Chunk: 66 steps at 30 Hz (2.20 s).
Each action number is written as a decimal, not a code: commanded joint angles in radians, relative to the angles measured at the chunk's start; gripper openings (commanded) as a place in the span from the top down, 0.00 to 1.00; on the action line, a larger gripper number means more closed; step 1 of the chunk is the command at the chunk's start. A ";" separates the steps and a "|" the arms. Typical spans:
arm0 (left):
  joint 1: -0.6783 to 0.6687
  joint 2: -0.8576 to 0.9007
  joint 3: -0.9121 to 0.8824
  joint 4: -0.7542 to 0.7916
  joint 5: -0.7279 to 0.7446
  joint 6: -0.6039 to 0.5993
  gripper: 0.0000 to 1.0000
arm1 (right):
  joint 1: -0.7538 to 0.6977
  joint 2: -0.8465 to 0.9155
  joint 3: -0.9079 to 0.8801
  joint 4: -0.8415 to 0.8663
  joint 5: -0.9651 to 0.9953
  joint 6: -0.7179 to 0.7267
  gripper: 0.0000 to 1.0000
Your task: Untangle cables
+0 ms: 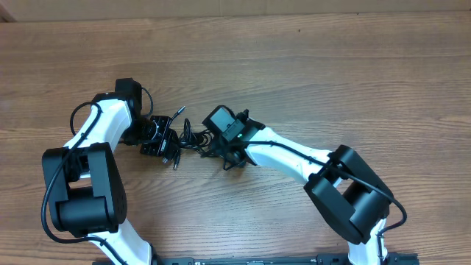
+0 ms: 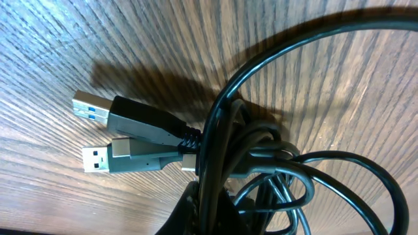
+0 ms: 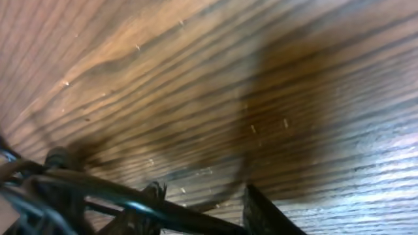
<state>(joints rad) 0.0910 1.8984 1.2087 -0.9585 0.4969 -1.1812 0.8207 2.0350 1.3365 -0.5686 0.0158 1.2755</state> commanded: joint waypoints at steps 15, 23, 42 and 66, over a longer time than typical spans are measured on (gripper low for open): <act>-0.005 -0.002 0.009 0.050 0.022 0.208 0.96 | -0.229 0.030 -0.006 -0.122 -0.258 -0.447 0.96; -0.007 -0.002 0.009 0.089 0.019 0.498 0.96 | -0.346 0.030 -0.006 -0.328 -0.272 -0.626 0.96; -0.014 -0.002 0.009 0.130 -0.029 0.523 0.96 | -0.422 0.030 -0.006 -0.530 -0.131 -0.708 0.96; -0.008 -0.002 0.009 0.331 -0.306 0.505 0.96 | -0.482 0.030 0.146 -0.679 0.129 -0.779 0.86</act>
<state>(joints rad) 0.0582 1.8984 1.2083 -0.6453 0.3660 -0.6994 0.3809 2.0491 1.4586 -1.2167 0.0006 0.4988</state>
